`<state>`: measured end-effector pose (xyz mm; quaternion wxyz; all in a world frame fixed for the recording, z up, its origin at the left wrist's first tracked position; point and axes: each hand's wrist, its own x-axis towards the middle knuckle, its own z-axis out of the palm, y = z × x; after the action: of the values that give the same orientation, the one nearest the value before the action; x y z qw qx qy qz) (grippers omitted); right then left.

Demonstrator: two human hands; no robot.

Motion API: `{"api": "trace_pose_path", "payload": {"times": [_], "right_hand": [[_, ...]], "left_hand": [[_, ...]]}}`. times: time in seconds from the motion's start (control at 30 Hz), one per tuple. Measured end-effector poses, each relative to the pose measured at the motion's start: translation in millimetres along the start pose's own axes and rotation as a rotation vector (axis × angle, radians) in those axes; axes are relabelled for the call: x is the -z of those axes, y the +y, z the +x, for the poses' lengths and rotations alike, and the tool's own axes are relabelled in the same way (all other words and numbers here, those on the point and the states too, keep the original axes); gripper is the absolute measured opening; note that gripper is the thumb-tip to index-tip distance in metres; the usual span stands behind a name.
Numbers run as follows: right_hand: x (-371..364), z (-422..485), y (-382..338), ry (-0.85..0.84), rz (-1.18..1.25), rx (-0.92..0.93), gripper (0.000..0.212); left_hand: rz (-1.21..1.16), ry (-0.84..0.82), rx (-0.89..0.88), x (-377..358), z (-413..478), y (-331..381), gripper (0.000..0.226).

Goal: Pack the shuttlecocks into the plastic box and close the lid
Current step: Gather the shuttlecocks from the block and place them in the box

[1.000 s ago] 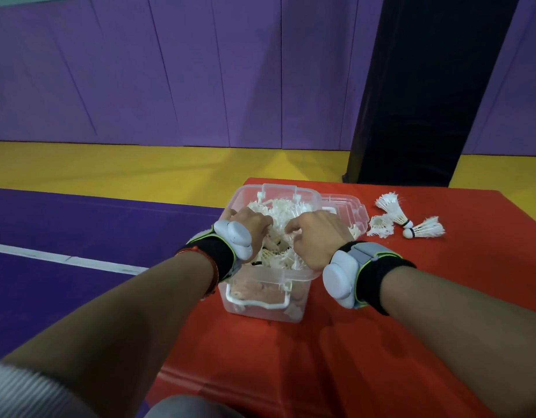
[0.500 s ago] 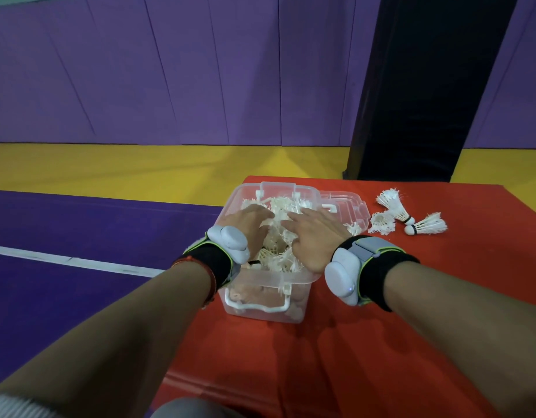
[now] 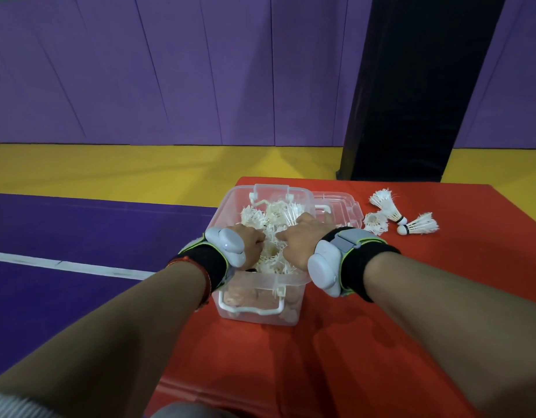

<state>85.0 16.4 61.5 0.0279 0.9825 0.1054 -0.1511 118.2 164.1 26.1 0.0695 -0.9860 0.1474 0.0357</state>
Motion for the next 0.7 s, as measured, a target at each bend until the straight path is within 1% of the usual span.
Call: {"api": "trace_pose_path", "payload": {"times": [0.07, 0.1, 0.23, 0.3, 0.4, 0.53, 0.7], "right_hand": [[-0.6, -3.7, 1.8, 0.04, 0.034, 0.019, 0.046], [-2.7, -5.9, 4.1, 0.087, 0.077, 0.038, 0.047], [-13.5, -9.8, 15.1, 0.405, 0.271, 0.105, 0.045], [-17.3, -13.0, 21.7, 0.56, 0.375, 0.09, 0.042], [-18.3, -23.3, 31.5, 0.713, 0.468, 0.066, 0.039], [-16.1, -38.4, 49.8, 0.747, 0.496, -0.02, 0.04], [-18.4, -59.5, 82.4, 0.756, 0.5, -0.138, 0.036]], "left_hand": [[-0.087, 0.007, -0.03, 1.6, -2.7, -0.2, 0.019], [-0.147, 0.028, -0.036, 2.5, -5.9, 0.7, 0.02], [-0.468, 0.241, 0.04, 0.3, -7.5, -5.5, 0.03], [-0.512, 0.315, 0.069, 4.1, -9.1, -4.6, 0.033], [-0.46, 0.336, 0.069, 15.1, -11.5, 1.6, 0.036], [-0.494, 0.382, 0.06, 33.5, -14.2, 21.7, 0.037], [-0.487, 0.441, -0.009, 54.9, -15.6, 57.4, 0.036]]}}
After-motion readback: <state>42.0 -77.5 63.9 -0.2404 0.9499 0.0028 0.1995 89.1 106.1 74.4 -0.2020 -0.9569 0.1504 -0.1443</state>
